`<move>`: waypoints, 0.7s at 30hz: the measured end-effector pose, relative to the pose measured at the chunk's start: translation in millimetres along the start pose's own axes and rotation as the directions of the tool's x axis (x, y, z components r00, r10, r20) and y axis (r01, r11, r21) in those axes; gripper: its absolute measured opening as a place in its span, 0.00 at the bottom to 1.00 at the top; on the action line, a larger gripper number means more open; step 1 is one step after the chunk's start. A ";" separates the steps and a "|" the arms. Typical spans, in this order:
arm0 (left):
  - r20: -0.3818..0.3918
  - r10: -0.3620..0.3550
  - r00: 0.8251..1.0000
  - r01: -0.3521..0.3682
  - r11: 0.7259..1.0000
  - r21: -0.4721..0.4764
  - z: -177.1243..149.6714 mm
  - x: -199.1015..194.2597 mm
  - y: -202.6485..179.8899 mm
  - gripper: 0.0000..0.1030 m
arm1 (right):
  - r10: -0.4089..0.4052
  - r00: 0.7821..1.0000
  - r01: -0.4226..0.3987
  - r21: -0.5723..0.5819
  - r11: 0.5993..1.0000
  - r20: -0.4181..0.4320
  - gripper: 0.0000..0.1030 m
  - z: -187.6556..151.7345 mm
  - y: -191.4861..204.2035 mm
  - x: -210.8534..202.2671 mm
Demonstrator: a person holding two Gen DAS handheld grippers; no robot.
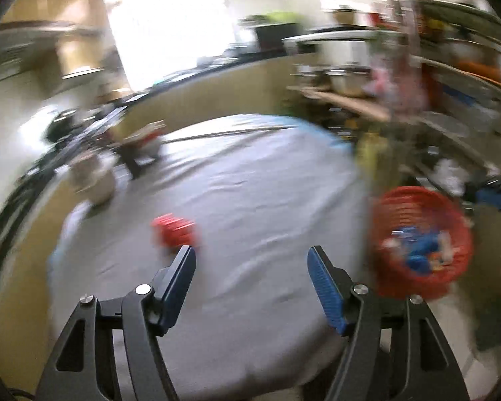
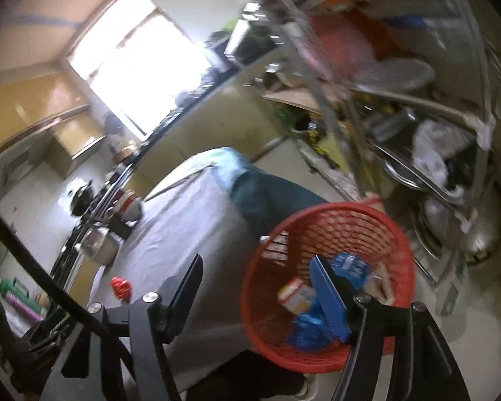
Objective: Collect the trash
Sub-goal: 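Move both tools back toward the red bag on the table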
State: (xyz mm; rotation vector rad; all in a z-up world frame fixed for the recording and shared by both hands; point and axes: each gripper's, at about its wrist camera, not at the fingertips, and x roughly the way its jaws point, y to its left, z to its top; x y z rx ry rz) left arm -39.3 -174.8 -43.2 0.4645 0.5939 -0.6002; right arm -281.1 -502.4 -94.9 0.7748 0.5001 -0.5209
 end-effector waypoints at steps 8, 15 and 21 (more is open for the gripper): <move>-0.064 0.231 0.971 -0.240 0.941 -0.239 -38.0 -13.5 116.5 0.68 | 0.127 0.990 -0.137 -0.177 0.975 -0.065 0.69 -20.2 110.8 14.0; -0.121 0.290 0.949 -0.314 0.892 -0.325 -68.3 -19.7 164.2 0.69 | 0.177 0.964 -0.230 -0.283 0.931 -0.199 0.69 -70.1 181.9 44.4; -0.139 0.322 0.937 -0.350 0.872 -0.342 -87.3 -22.4 183.4 0.69 | 0.176 0.942 -0.276 -0.359 0.892 -0.287 0.69 -110.0 222.1 61.2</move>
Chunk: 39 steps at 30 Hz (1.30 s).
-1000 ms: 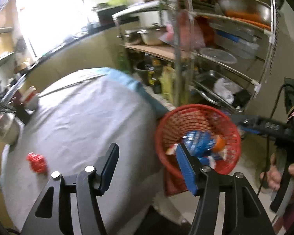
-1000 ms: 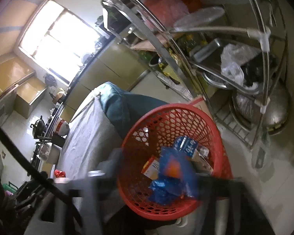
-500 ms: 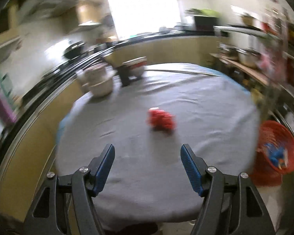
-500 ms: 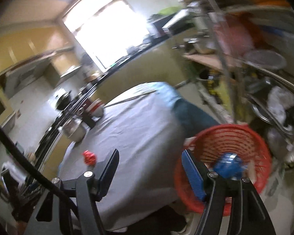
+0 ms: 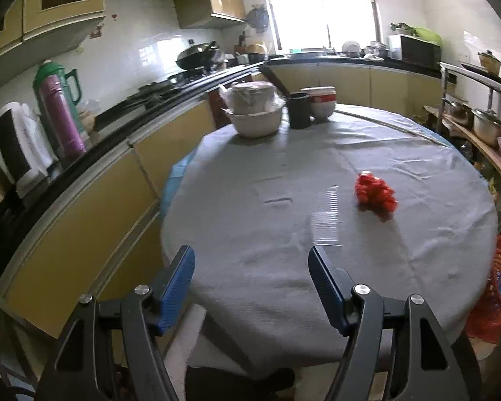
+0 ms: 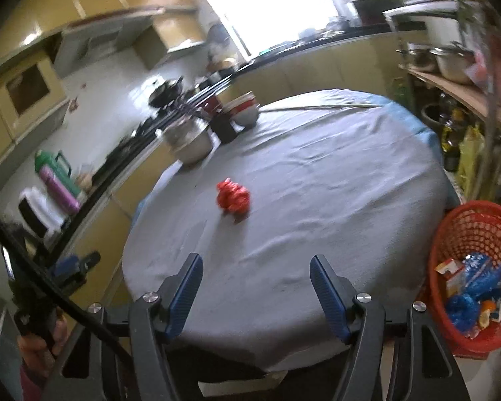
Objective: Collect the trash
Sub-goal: 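Move both tools back toward the red bag on the table, then lower the right gripper onto the crumpled red bag and close on it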
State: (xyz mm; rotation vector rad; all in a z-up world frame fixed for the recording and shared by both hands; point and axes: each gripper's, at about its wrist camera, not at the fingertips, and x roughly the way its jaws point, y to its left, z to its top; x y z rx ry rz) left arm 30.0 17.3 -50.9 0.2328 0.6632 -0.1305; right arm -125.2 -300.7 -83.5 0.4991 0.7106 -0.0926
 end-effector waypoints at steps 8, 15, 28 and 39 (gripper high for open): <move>-0.026 0.021 0.999 -0.024 0.991 -0.128 -4.5 16.5 57.1 0.69 | -0.009 1.000 0.008 -0.057 0.998 -0.015 0.69 -0.3 27.8 10.6; -0.047 0.014 0.999 -0.023 0.978 -0.205 -10.5 21.6 79.6 0.69 | -0.009 0.999 0.005 -0.071 0.997 -0.047 0.69 -3.4 40.7 20.9; 0.009 0.036 0.999 -0.034 0.988 -0.152 -6.2 -1.5 65.0 0.70 | -0.005 0.998 -0.006 -0.160 0.987 -0.068 0.69 -7.7 76.4 32.2; 0.002 0.032 0.999 -0.031 0.990 -0.135 -8.6 -0.8 59.7 0.70 | -0.003 0.996 -0.013 -0.166 0.986 -0.093 0.69 -12.1 78.4 40.0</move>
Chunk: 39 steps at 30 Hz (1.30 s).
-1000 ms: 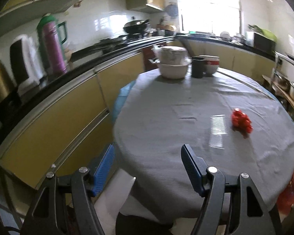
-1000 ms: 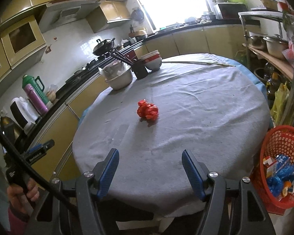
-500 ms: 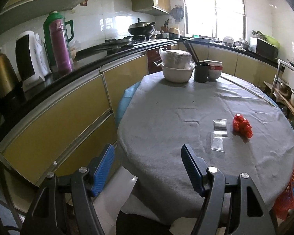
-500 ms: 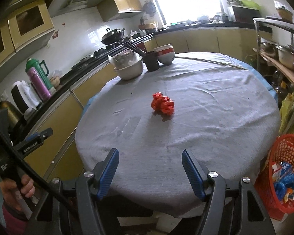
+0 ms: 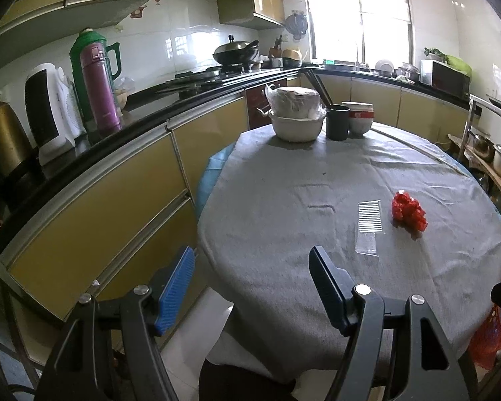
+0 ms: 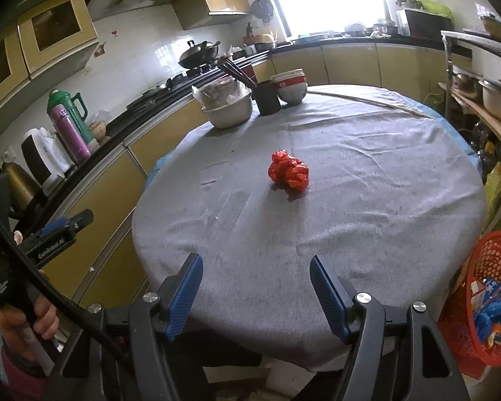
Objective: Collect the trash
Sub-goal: 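Lower the right gripper onto the crumpled red bag and close on it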
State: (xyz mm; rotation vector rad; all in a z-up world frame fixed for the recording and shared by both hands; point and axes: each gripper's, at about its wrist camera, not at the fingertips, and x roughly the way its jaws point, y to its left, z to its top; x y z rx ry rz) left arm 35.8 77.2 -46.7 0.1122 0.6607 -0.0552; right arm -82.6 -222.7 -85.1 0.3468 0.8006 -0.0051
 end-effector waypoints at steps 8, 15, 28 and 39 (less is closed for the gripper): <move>-0.009 -0.002 1.000 0.002 1.000 0.002 -1.6 1.6 -1.0 0.70 | 0.006 1.000 -0.006 0.003 1.000 -0.005 0.69 -1.1 1.2 2.7; -0.022 -0.007 1.000 0.007 1.000 0.007 -4.2 5.8 -2.4 0.70 | 0.007 1.000 -0.007 -0.001 1.000 -0.015 0.69 -2.6 4.0 6.8; -0.044 -0.005 0.999 0.003 0.999 -0.044 2.6 11.4 13.4 0.70 | 0.011 1.000 -0.011 0.014 1.000 0.006 0.69 0.0 -1.2 1.9; -0.029 0.097 0.995 -0.099 0.992 -0.076 28.6 6.1 26.0 0.70 | 0.032 0.999 -0.035 0.124 0.992 0.025 0.69 7.7 -42.6 0.0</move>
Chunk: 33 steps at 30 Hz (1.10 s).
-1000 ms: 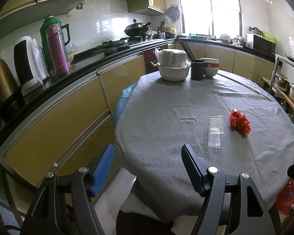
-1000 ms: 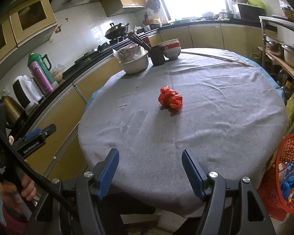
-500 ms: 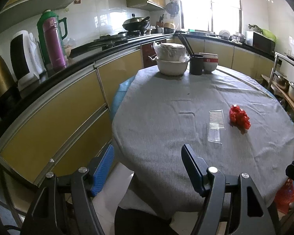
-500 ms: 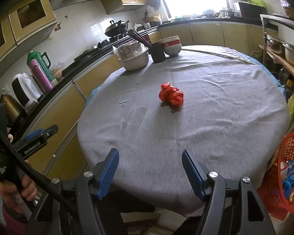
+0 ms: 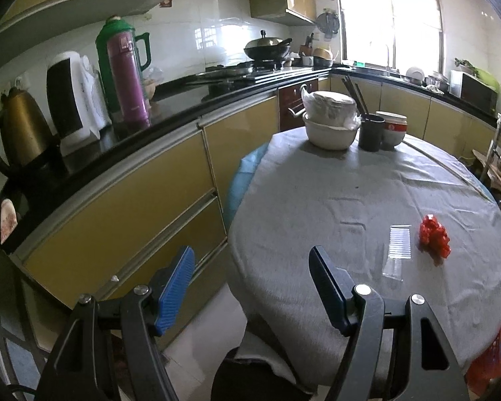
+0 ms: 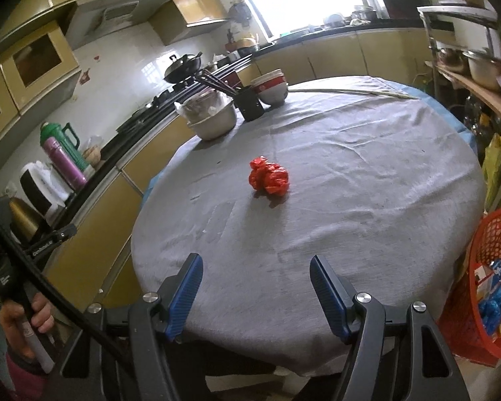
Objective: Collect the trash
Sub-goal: 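Lower the right gripper onto the crumpled red bag and close on it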
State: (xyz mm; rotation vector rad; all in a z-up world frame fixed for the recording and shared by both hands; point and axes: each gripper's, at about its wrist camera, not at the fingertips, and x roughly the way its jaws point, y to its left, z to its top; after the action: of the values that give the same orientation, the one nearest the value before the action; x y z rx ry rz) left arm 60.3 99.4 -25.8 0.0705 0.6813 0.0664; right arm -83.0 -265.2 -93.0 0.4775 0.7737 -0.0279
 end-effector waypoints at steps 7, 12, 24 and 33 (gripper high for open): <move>-0.015 0.004 1.000 -0.003 0.998 0.066 1.8 -3.9 -25.1 0.70 | 0.027 1.000 -0.026 0.035 0.999 -0.004 0.69 6.3 -12.9 3.6; -0.042 0.017 0.999 -0.012 0.995 0.096 6.3 -5.7 -45.1 0.70 | 0.054 0.998 -0.054 0.041 0.998 0.010 0.69 9.7 -25.3 4.6; -0.011 -0.059 0.998 0.060 0.987 0.147 33.7 -23.2 -87.2 0.70 | 0.044 0.996 -0.051 0.090 0.995 0.078 0.69 42.6 -61.6 -16.4; -0.166 -0.116 0.979 0.133 0.987 0.095 32.6 42.1 -74.3 0.70 | 0.044 0.999 -0.044 0.038 0.998 0.013 0.69 64.7 -38.3 29.0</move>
State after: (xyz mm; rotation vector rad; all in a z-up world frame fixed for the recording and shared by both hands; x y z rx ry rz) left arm 116.4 27.6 -33.4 0.1248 0.8489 -0.0853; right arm -26.6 -322.6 -88.4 0.5300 0.7520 -0.0043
